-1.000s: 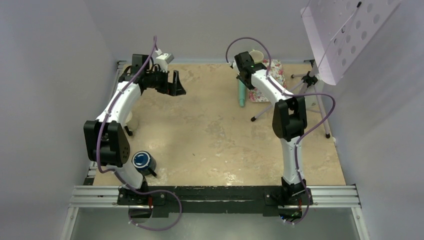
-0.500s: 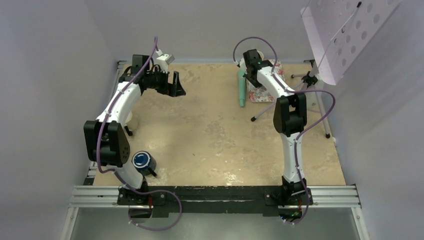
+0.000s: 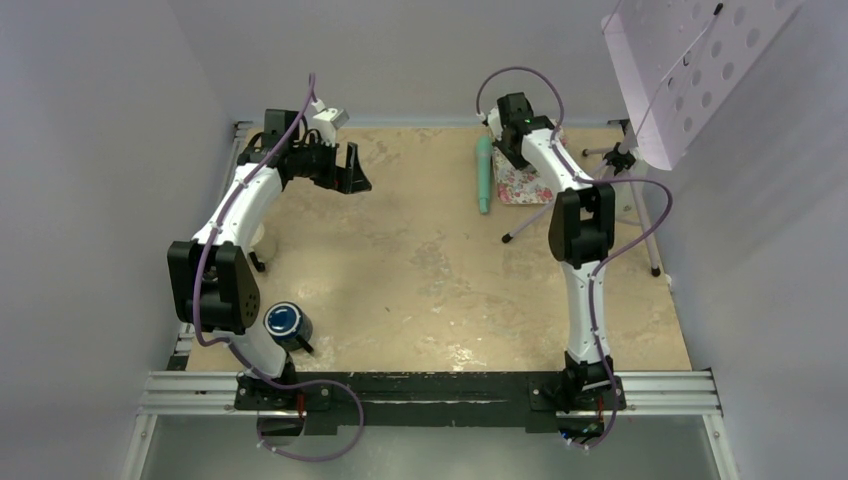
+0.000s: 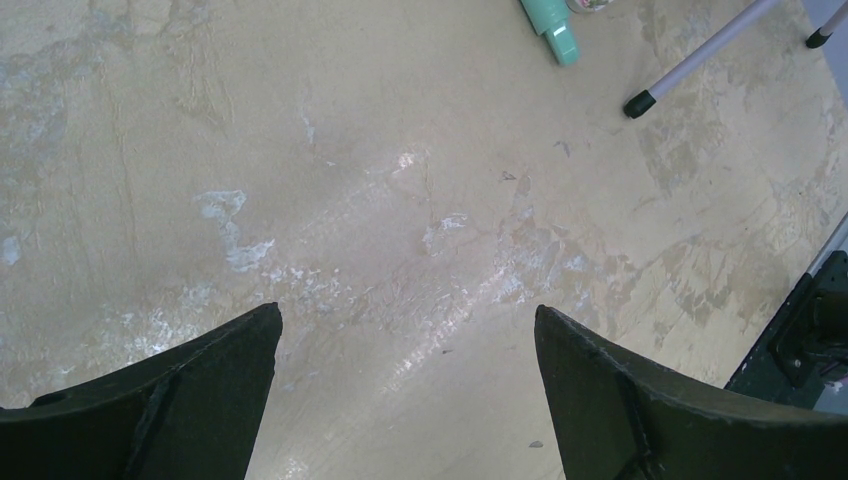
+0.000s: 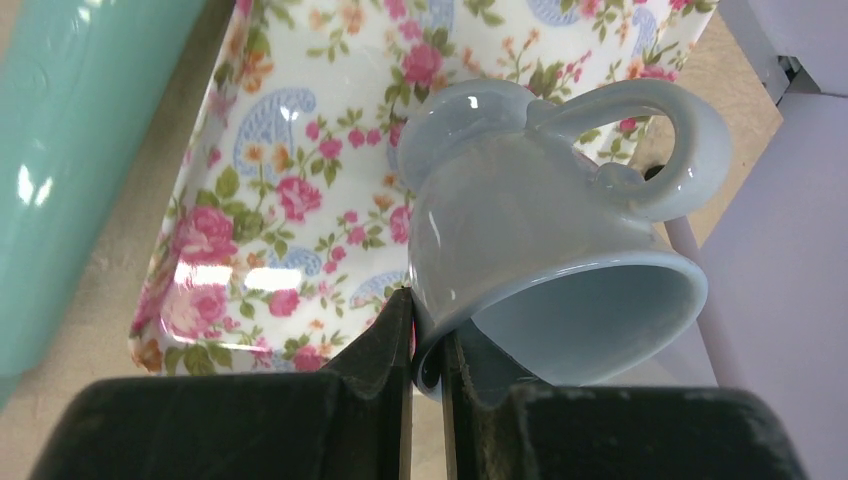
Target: Turn the mug right side up
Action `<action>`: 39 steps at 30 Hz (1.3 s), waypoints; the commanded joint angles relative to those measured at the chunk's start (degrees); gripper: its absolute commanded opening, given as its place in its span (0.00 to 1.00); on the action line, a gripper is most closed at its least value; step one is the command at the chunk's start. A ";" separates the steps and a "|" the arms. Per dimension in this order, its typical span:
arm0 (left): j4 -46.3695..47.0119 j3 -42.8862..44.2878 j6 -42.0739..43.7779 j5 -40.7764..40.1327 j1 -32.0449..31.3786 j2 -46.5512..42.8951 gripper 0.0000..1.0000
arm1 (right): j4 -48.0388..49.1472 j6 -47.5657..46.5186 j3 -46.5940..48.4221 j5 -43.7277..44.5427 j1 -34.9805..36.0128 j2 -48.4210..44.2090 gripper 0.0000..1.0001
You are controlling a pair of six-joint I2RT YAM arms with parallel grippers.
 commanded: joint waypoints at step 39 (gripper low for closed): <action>-1.59 0.44 4.07 0.82 0.29 -1.82 1.00 | 11.10 9.48 9.03 0.69 -3.83 0.56 0.54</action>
